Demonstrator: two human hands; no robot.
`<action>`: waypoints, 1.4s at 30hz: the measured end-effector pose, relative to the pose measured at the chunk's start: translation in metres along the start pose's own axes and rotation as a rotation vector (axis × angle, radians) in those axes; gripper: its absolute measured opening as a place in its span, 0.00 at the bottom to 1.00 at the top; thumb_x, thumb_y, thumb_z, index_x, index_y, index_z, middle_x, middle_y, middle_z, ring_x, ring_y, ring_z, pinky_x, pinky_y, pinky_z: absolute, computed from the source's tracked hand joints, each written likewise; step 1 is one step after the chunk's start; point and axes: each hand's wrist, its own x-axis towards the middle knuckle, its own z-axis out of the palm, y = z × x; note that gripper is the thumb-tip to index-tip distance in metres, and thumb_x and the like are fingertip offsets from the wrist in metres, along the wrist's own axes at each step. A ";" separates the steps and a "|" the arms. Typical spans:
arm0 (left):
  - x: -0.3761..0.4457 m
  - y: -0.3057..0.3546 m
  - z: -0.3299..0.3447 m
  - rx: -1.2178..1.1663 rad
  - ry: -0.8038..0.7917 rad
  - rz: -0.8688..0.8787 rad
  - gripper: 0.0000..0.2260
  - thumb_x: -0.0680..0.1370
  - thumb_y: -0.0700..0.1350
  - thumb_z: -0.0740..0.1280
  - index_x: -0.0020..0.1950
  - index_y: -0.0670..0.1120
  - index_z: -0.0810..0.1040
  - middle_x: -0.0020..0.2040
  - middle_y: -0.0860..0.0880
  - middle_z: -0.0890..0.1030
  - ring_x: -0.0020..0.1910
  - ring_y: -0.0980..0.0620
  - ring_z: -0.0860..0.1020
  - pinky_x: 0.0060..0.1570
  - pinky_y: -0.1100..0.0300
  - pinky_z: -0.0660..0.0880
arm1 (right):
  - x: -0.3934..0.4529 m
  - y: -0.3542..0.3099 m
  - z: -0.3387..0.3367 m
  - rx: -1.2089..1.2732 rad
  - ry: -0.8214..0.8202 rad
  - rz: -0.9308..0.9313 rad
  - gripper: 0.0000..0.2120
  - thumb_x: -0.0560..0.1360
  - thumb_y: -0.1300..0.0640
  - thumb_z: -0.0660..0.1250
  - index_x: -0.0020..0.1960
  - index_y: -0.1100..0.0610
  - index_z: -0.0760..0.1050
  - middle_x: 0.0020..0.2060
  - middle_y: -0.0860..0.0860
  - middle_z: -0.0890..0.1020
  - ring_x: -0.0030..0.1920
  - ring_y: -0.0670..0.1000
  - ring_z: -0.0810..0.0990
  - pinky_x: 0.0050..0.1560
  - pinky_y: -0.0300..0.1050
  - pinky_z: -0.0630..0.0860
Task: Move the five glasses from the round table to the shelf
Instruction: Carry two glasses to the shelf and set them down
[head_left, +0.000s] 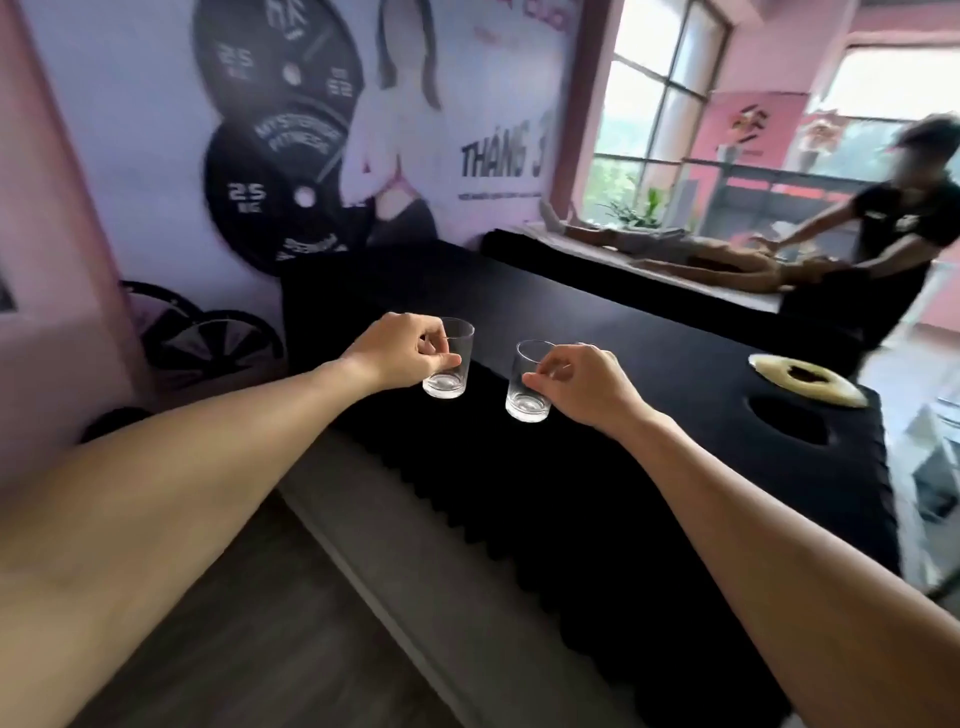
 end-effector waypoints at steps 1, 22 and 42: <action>0.009 -0.010 -0.004 0.015 0.018 -0.034 0.09 0.70 0.58 0.73 0.38 0.56 0.79 0.38 0.56 0.84 0.41 0.59 0.82 0.50 0.55 0.80 | 0.020 0.000 0.007 0.016 -0.020 -0.030 0.08 0.68 0.41 0.73 0.36 0.44 0.79 0.38 0.42 0.80 0.42 0.42 0.79 0.42 0.39 0.71; 0.101 -0.300 -0.138 0.150 0.317 -0.458 0.09 0.70 0.57 0.75 0.39 0.54 0.78 0.39 0.54 0.83 0.43 0.53 0.82 0.49 0.52 0.79 | 0.330 -0.155 0.258 0.245 -0.302 -0.373 0.07 0.72 0.45 0.72 0.42 0.48 0.80 0.44 0.46 0.81 0.47 0.46 0.79 0.49 0.45 0.78; 0.193 -0.549 -0.302 0.208 0.460 -0.530 0.07 0.71 0.57 0.75 0.40 0.57 0.79 0.40 0.60 0.83 0.47 0.55 0.82 0.48 0.57 0.77 | 0.559 -0.355 0.471 0.307 -0.400 -0.518 0.08 0.71 0.43 0.71 0.39 0.47 0.78 0.37 0.44 0.81 0.40 0.47 0.81 0.44 0.48 0.80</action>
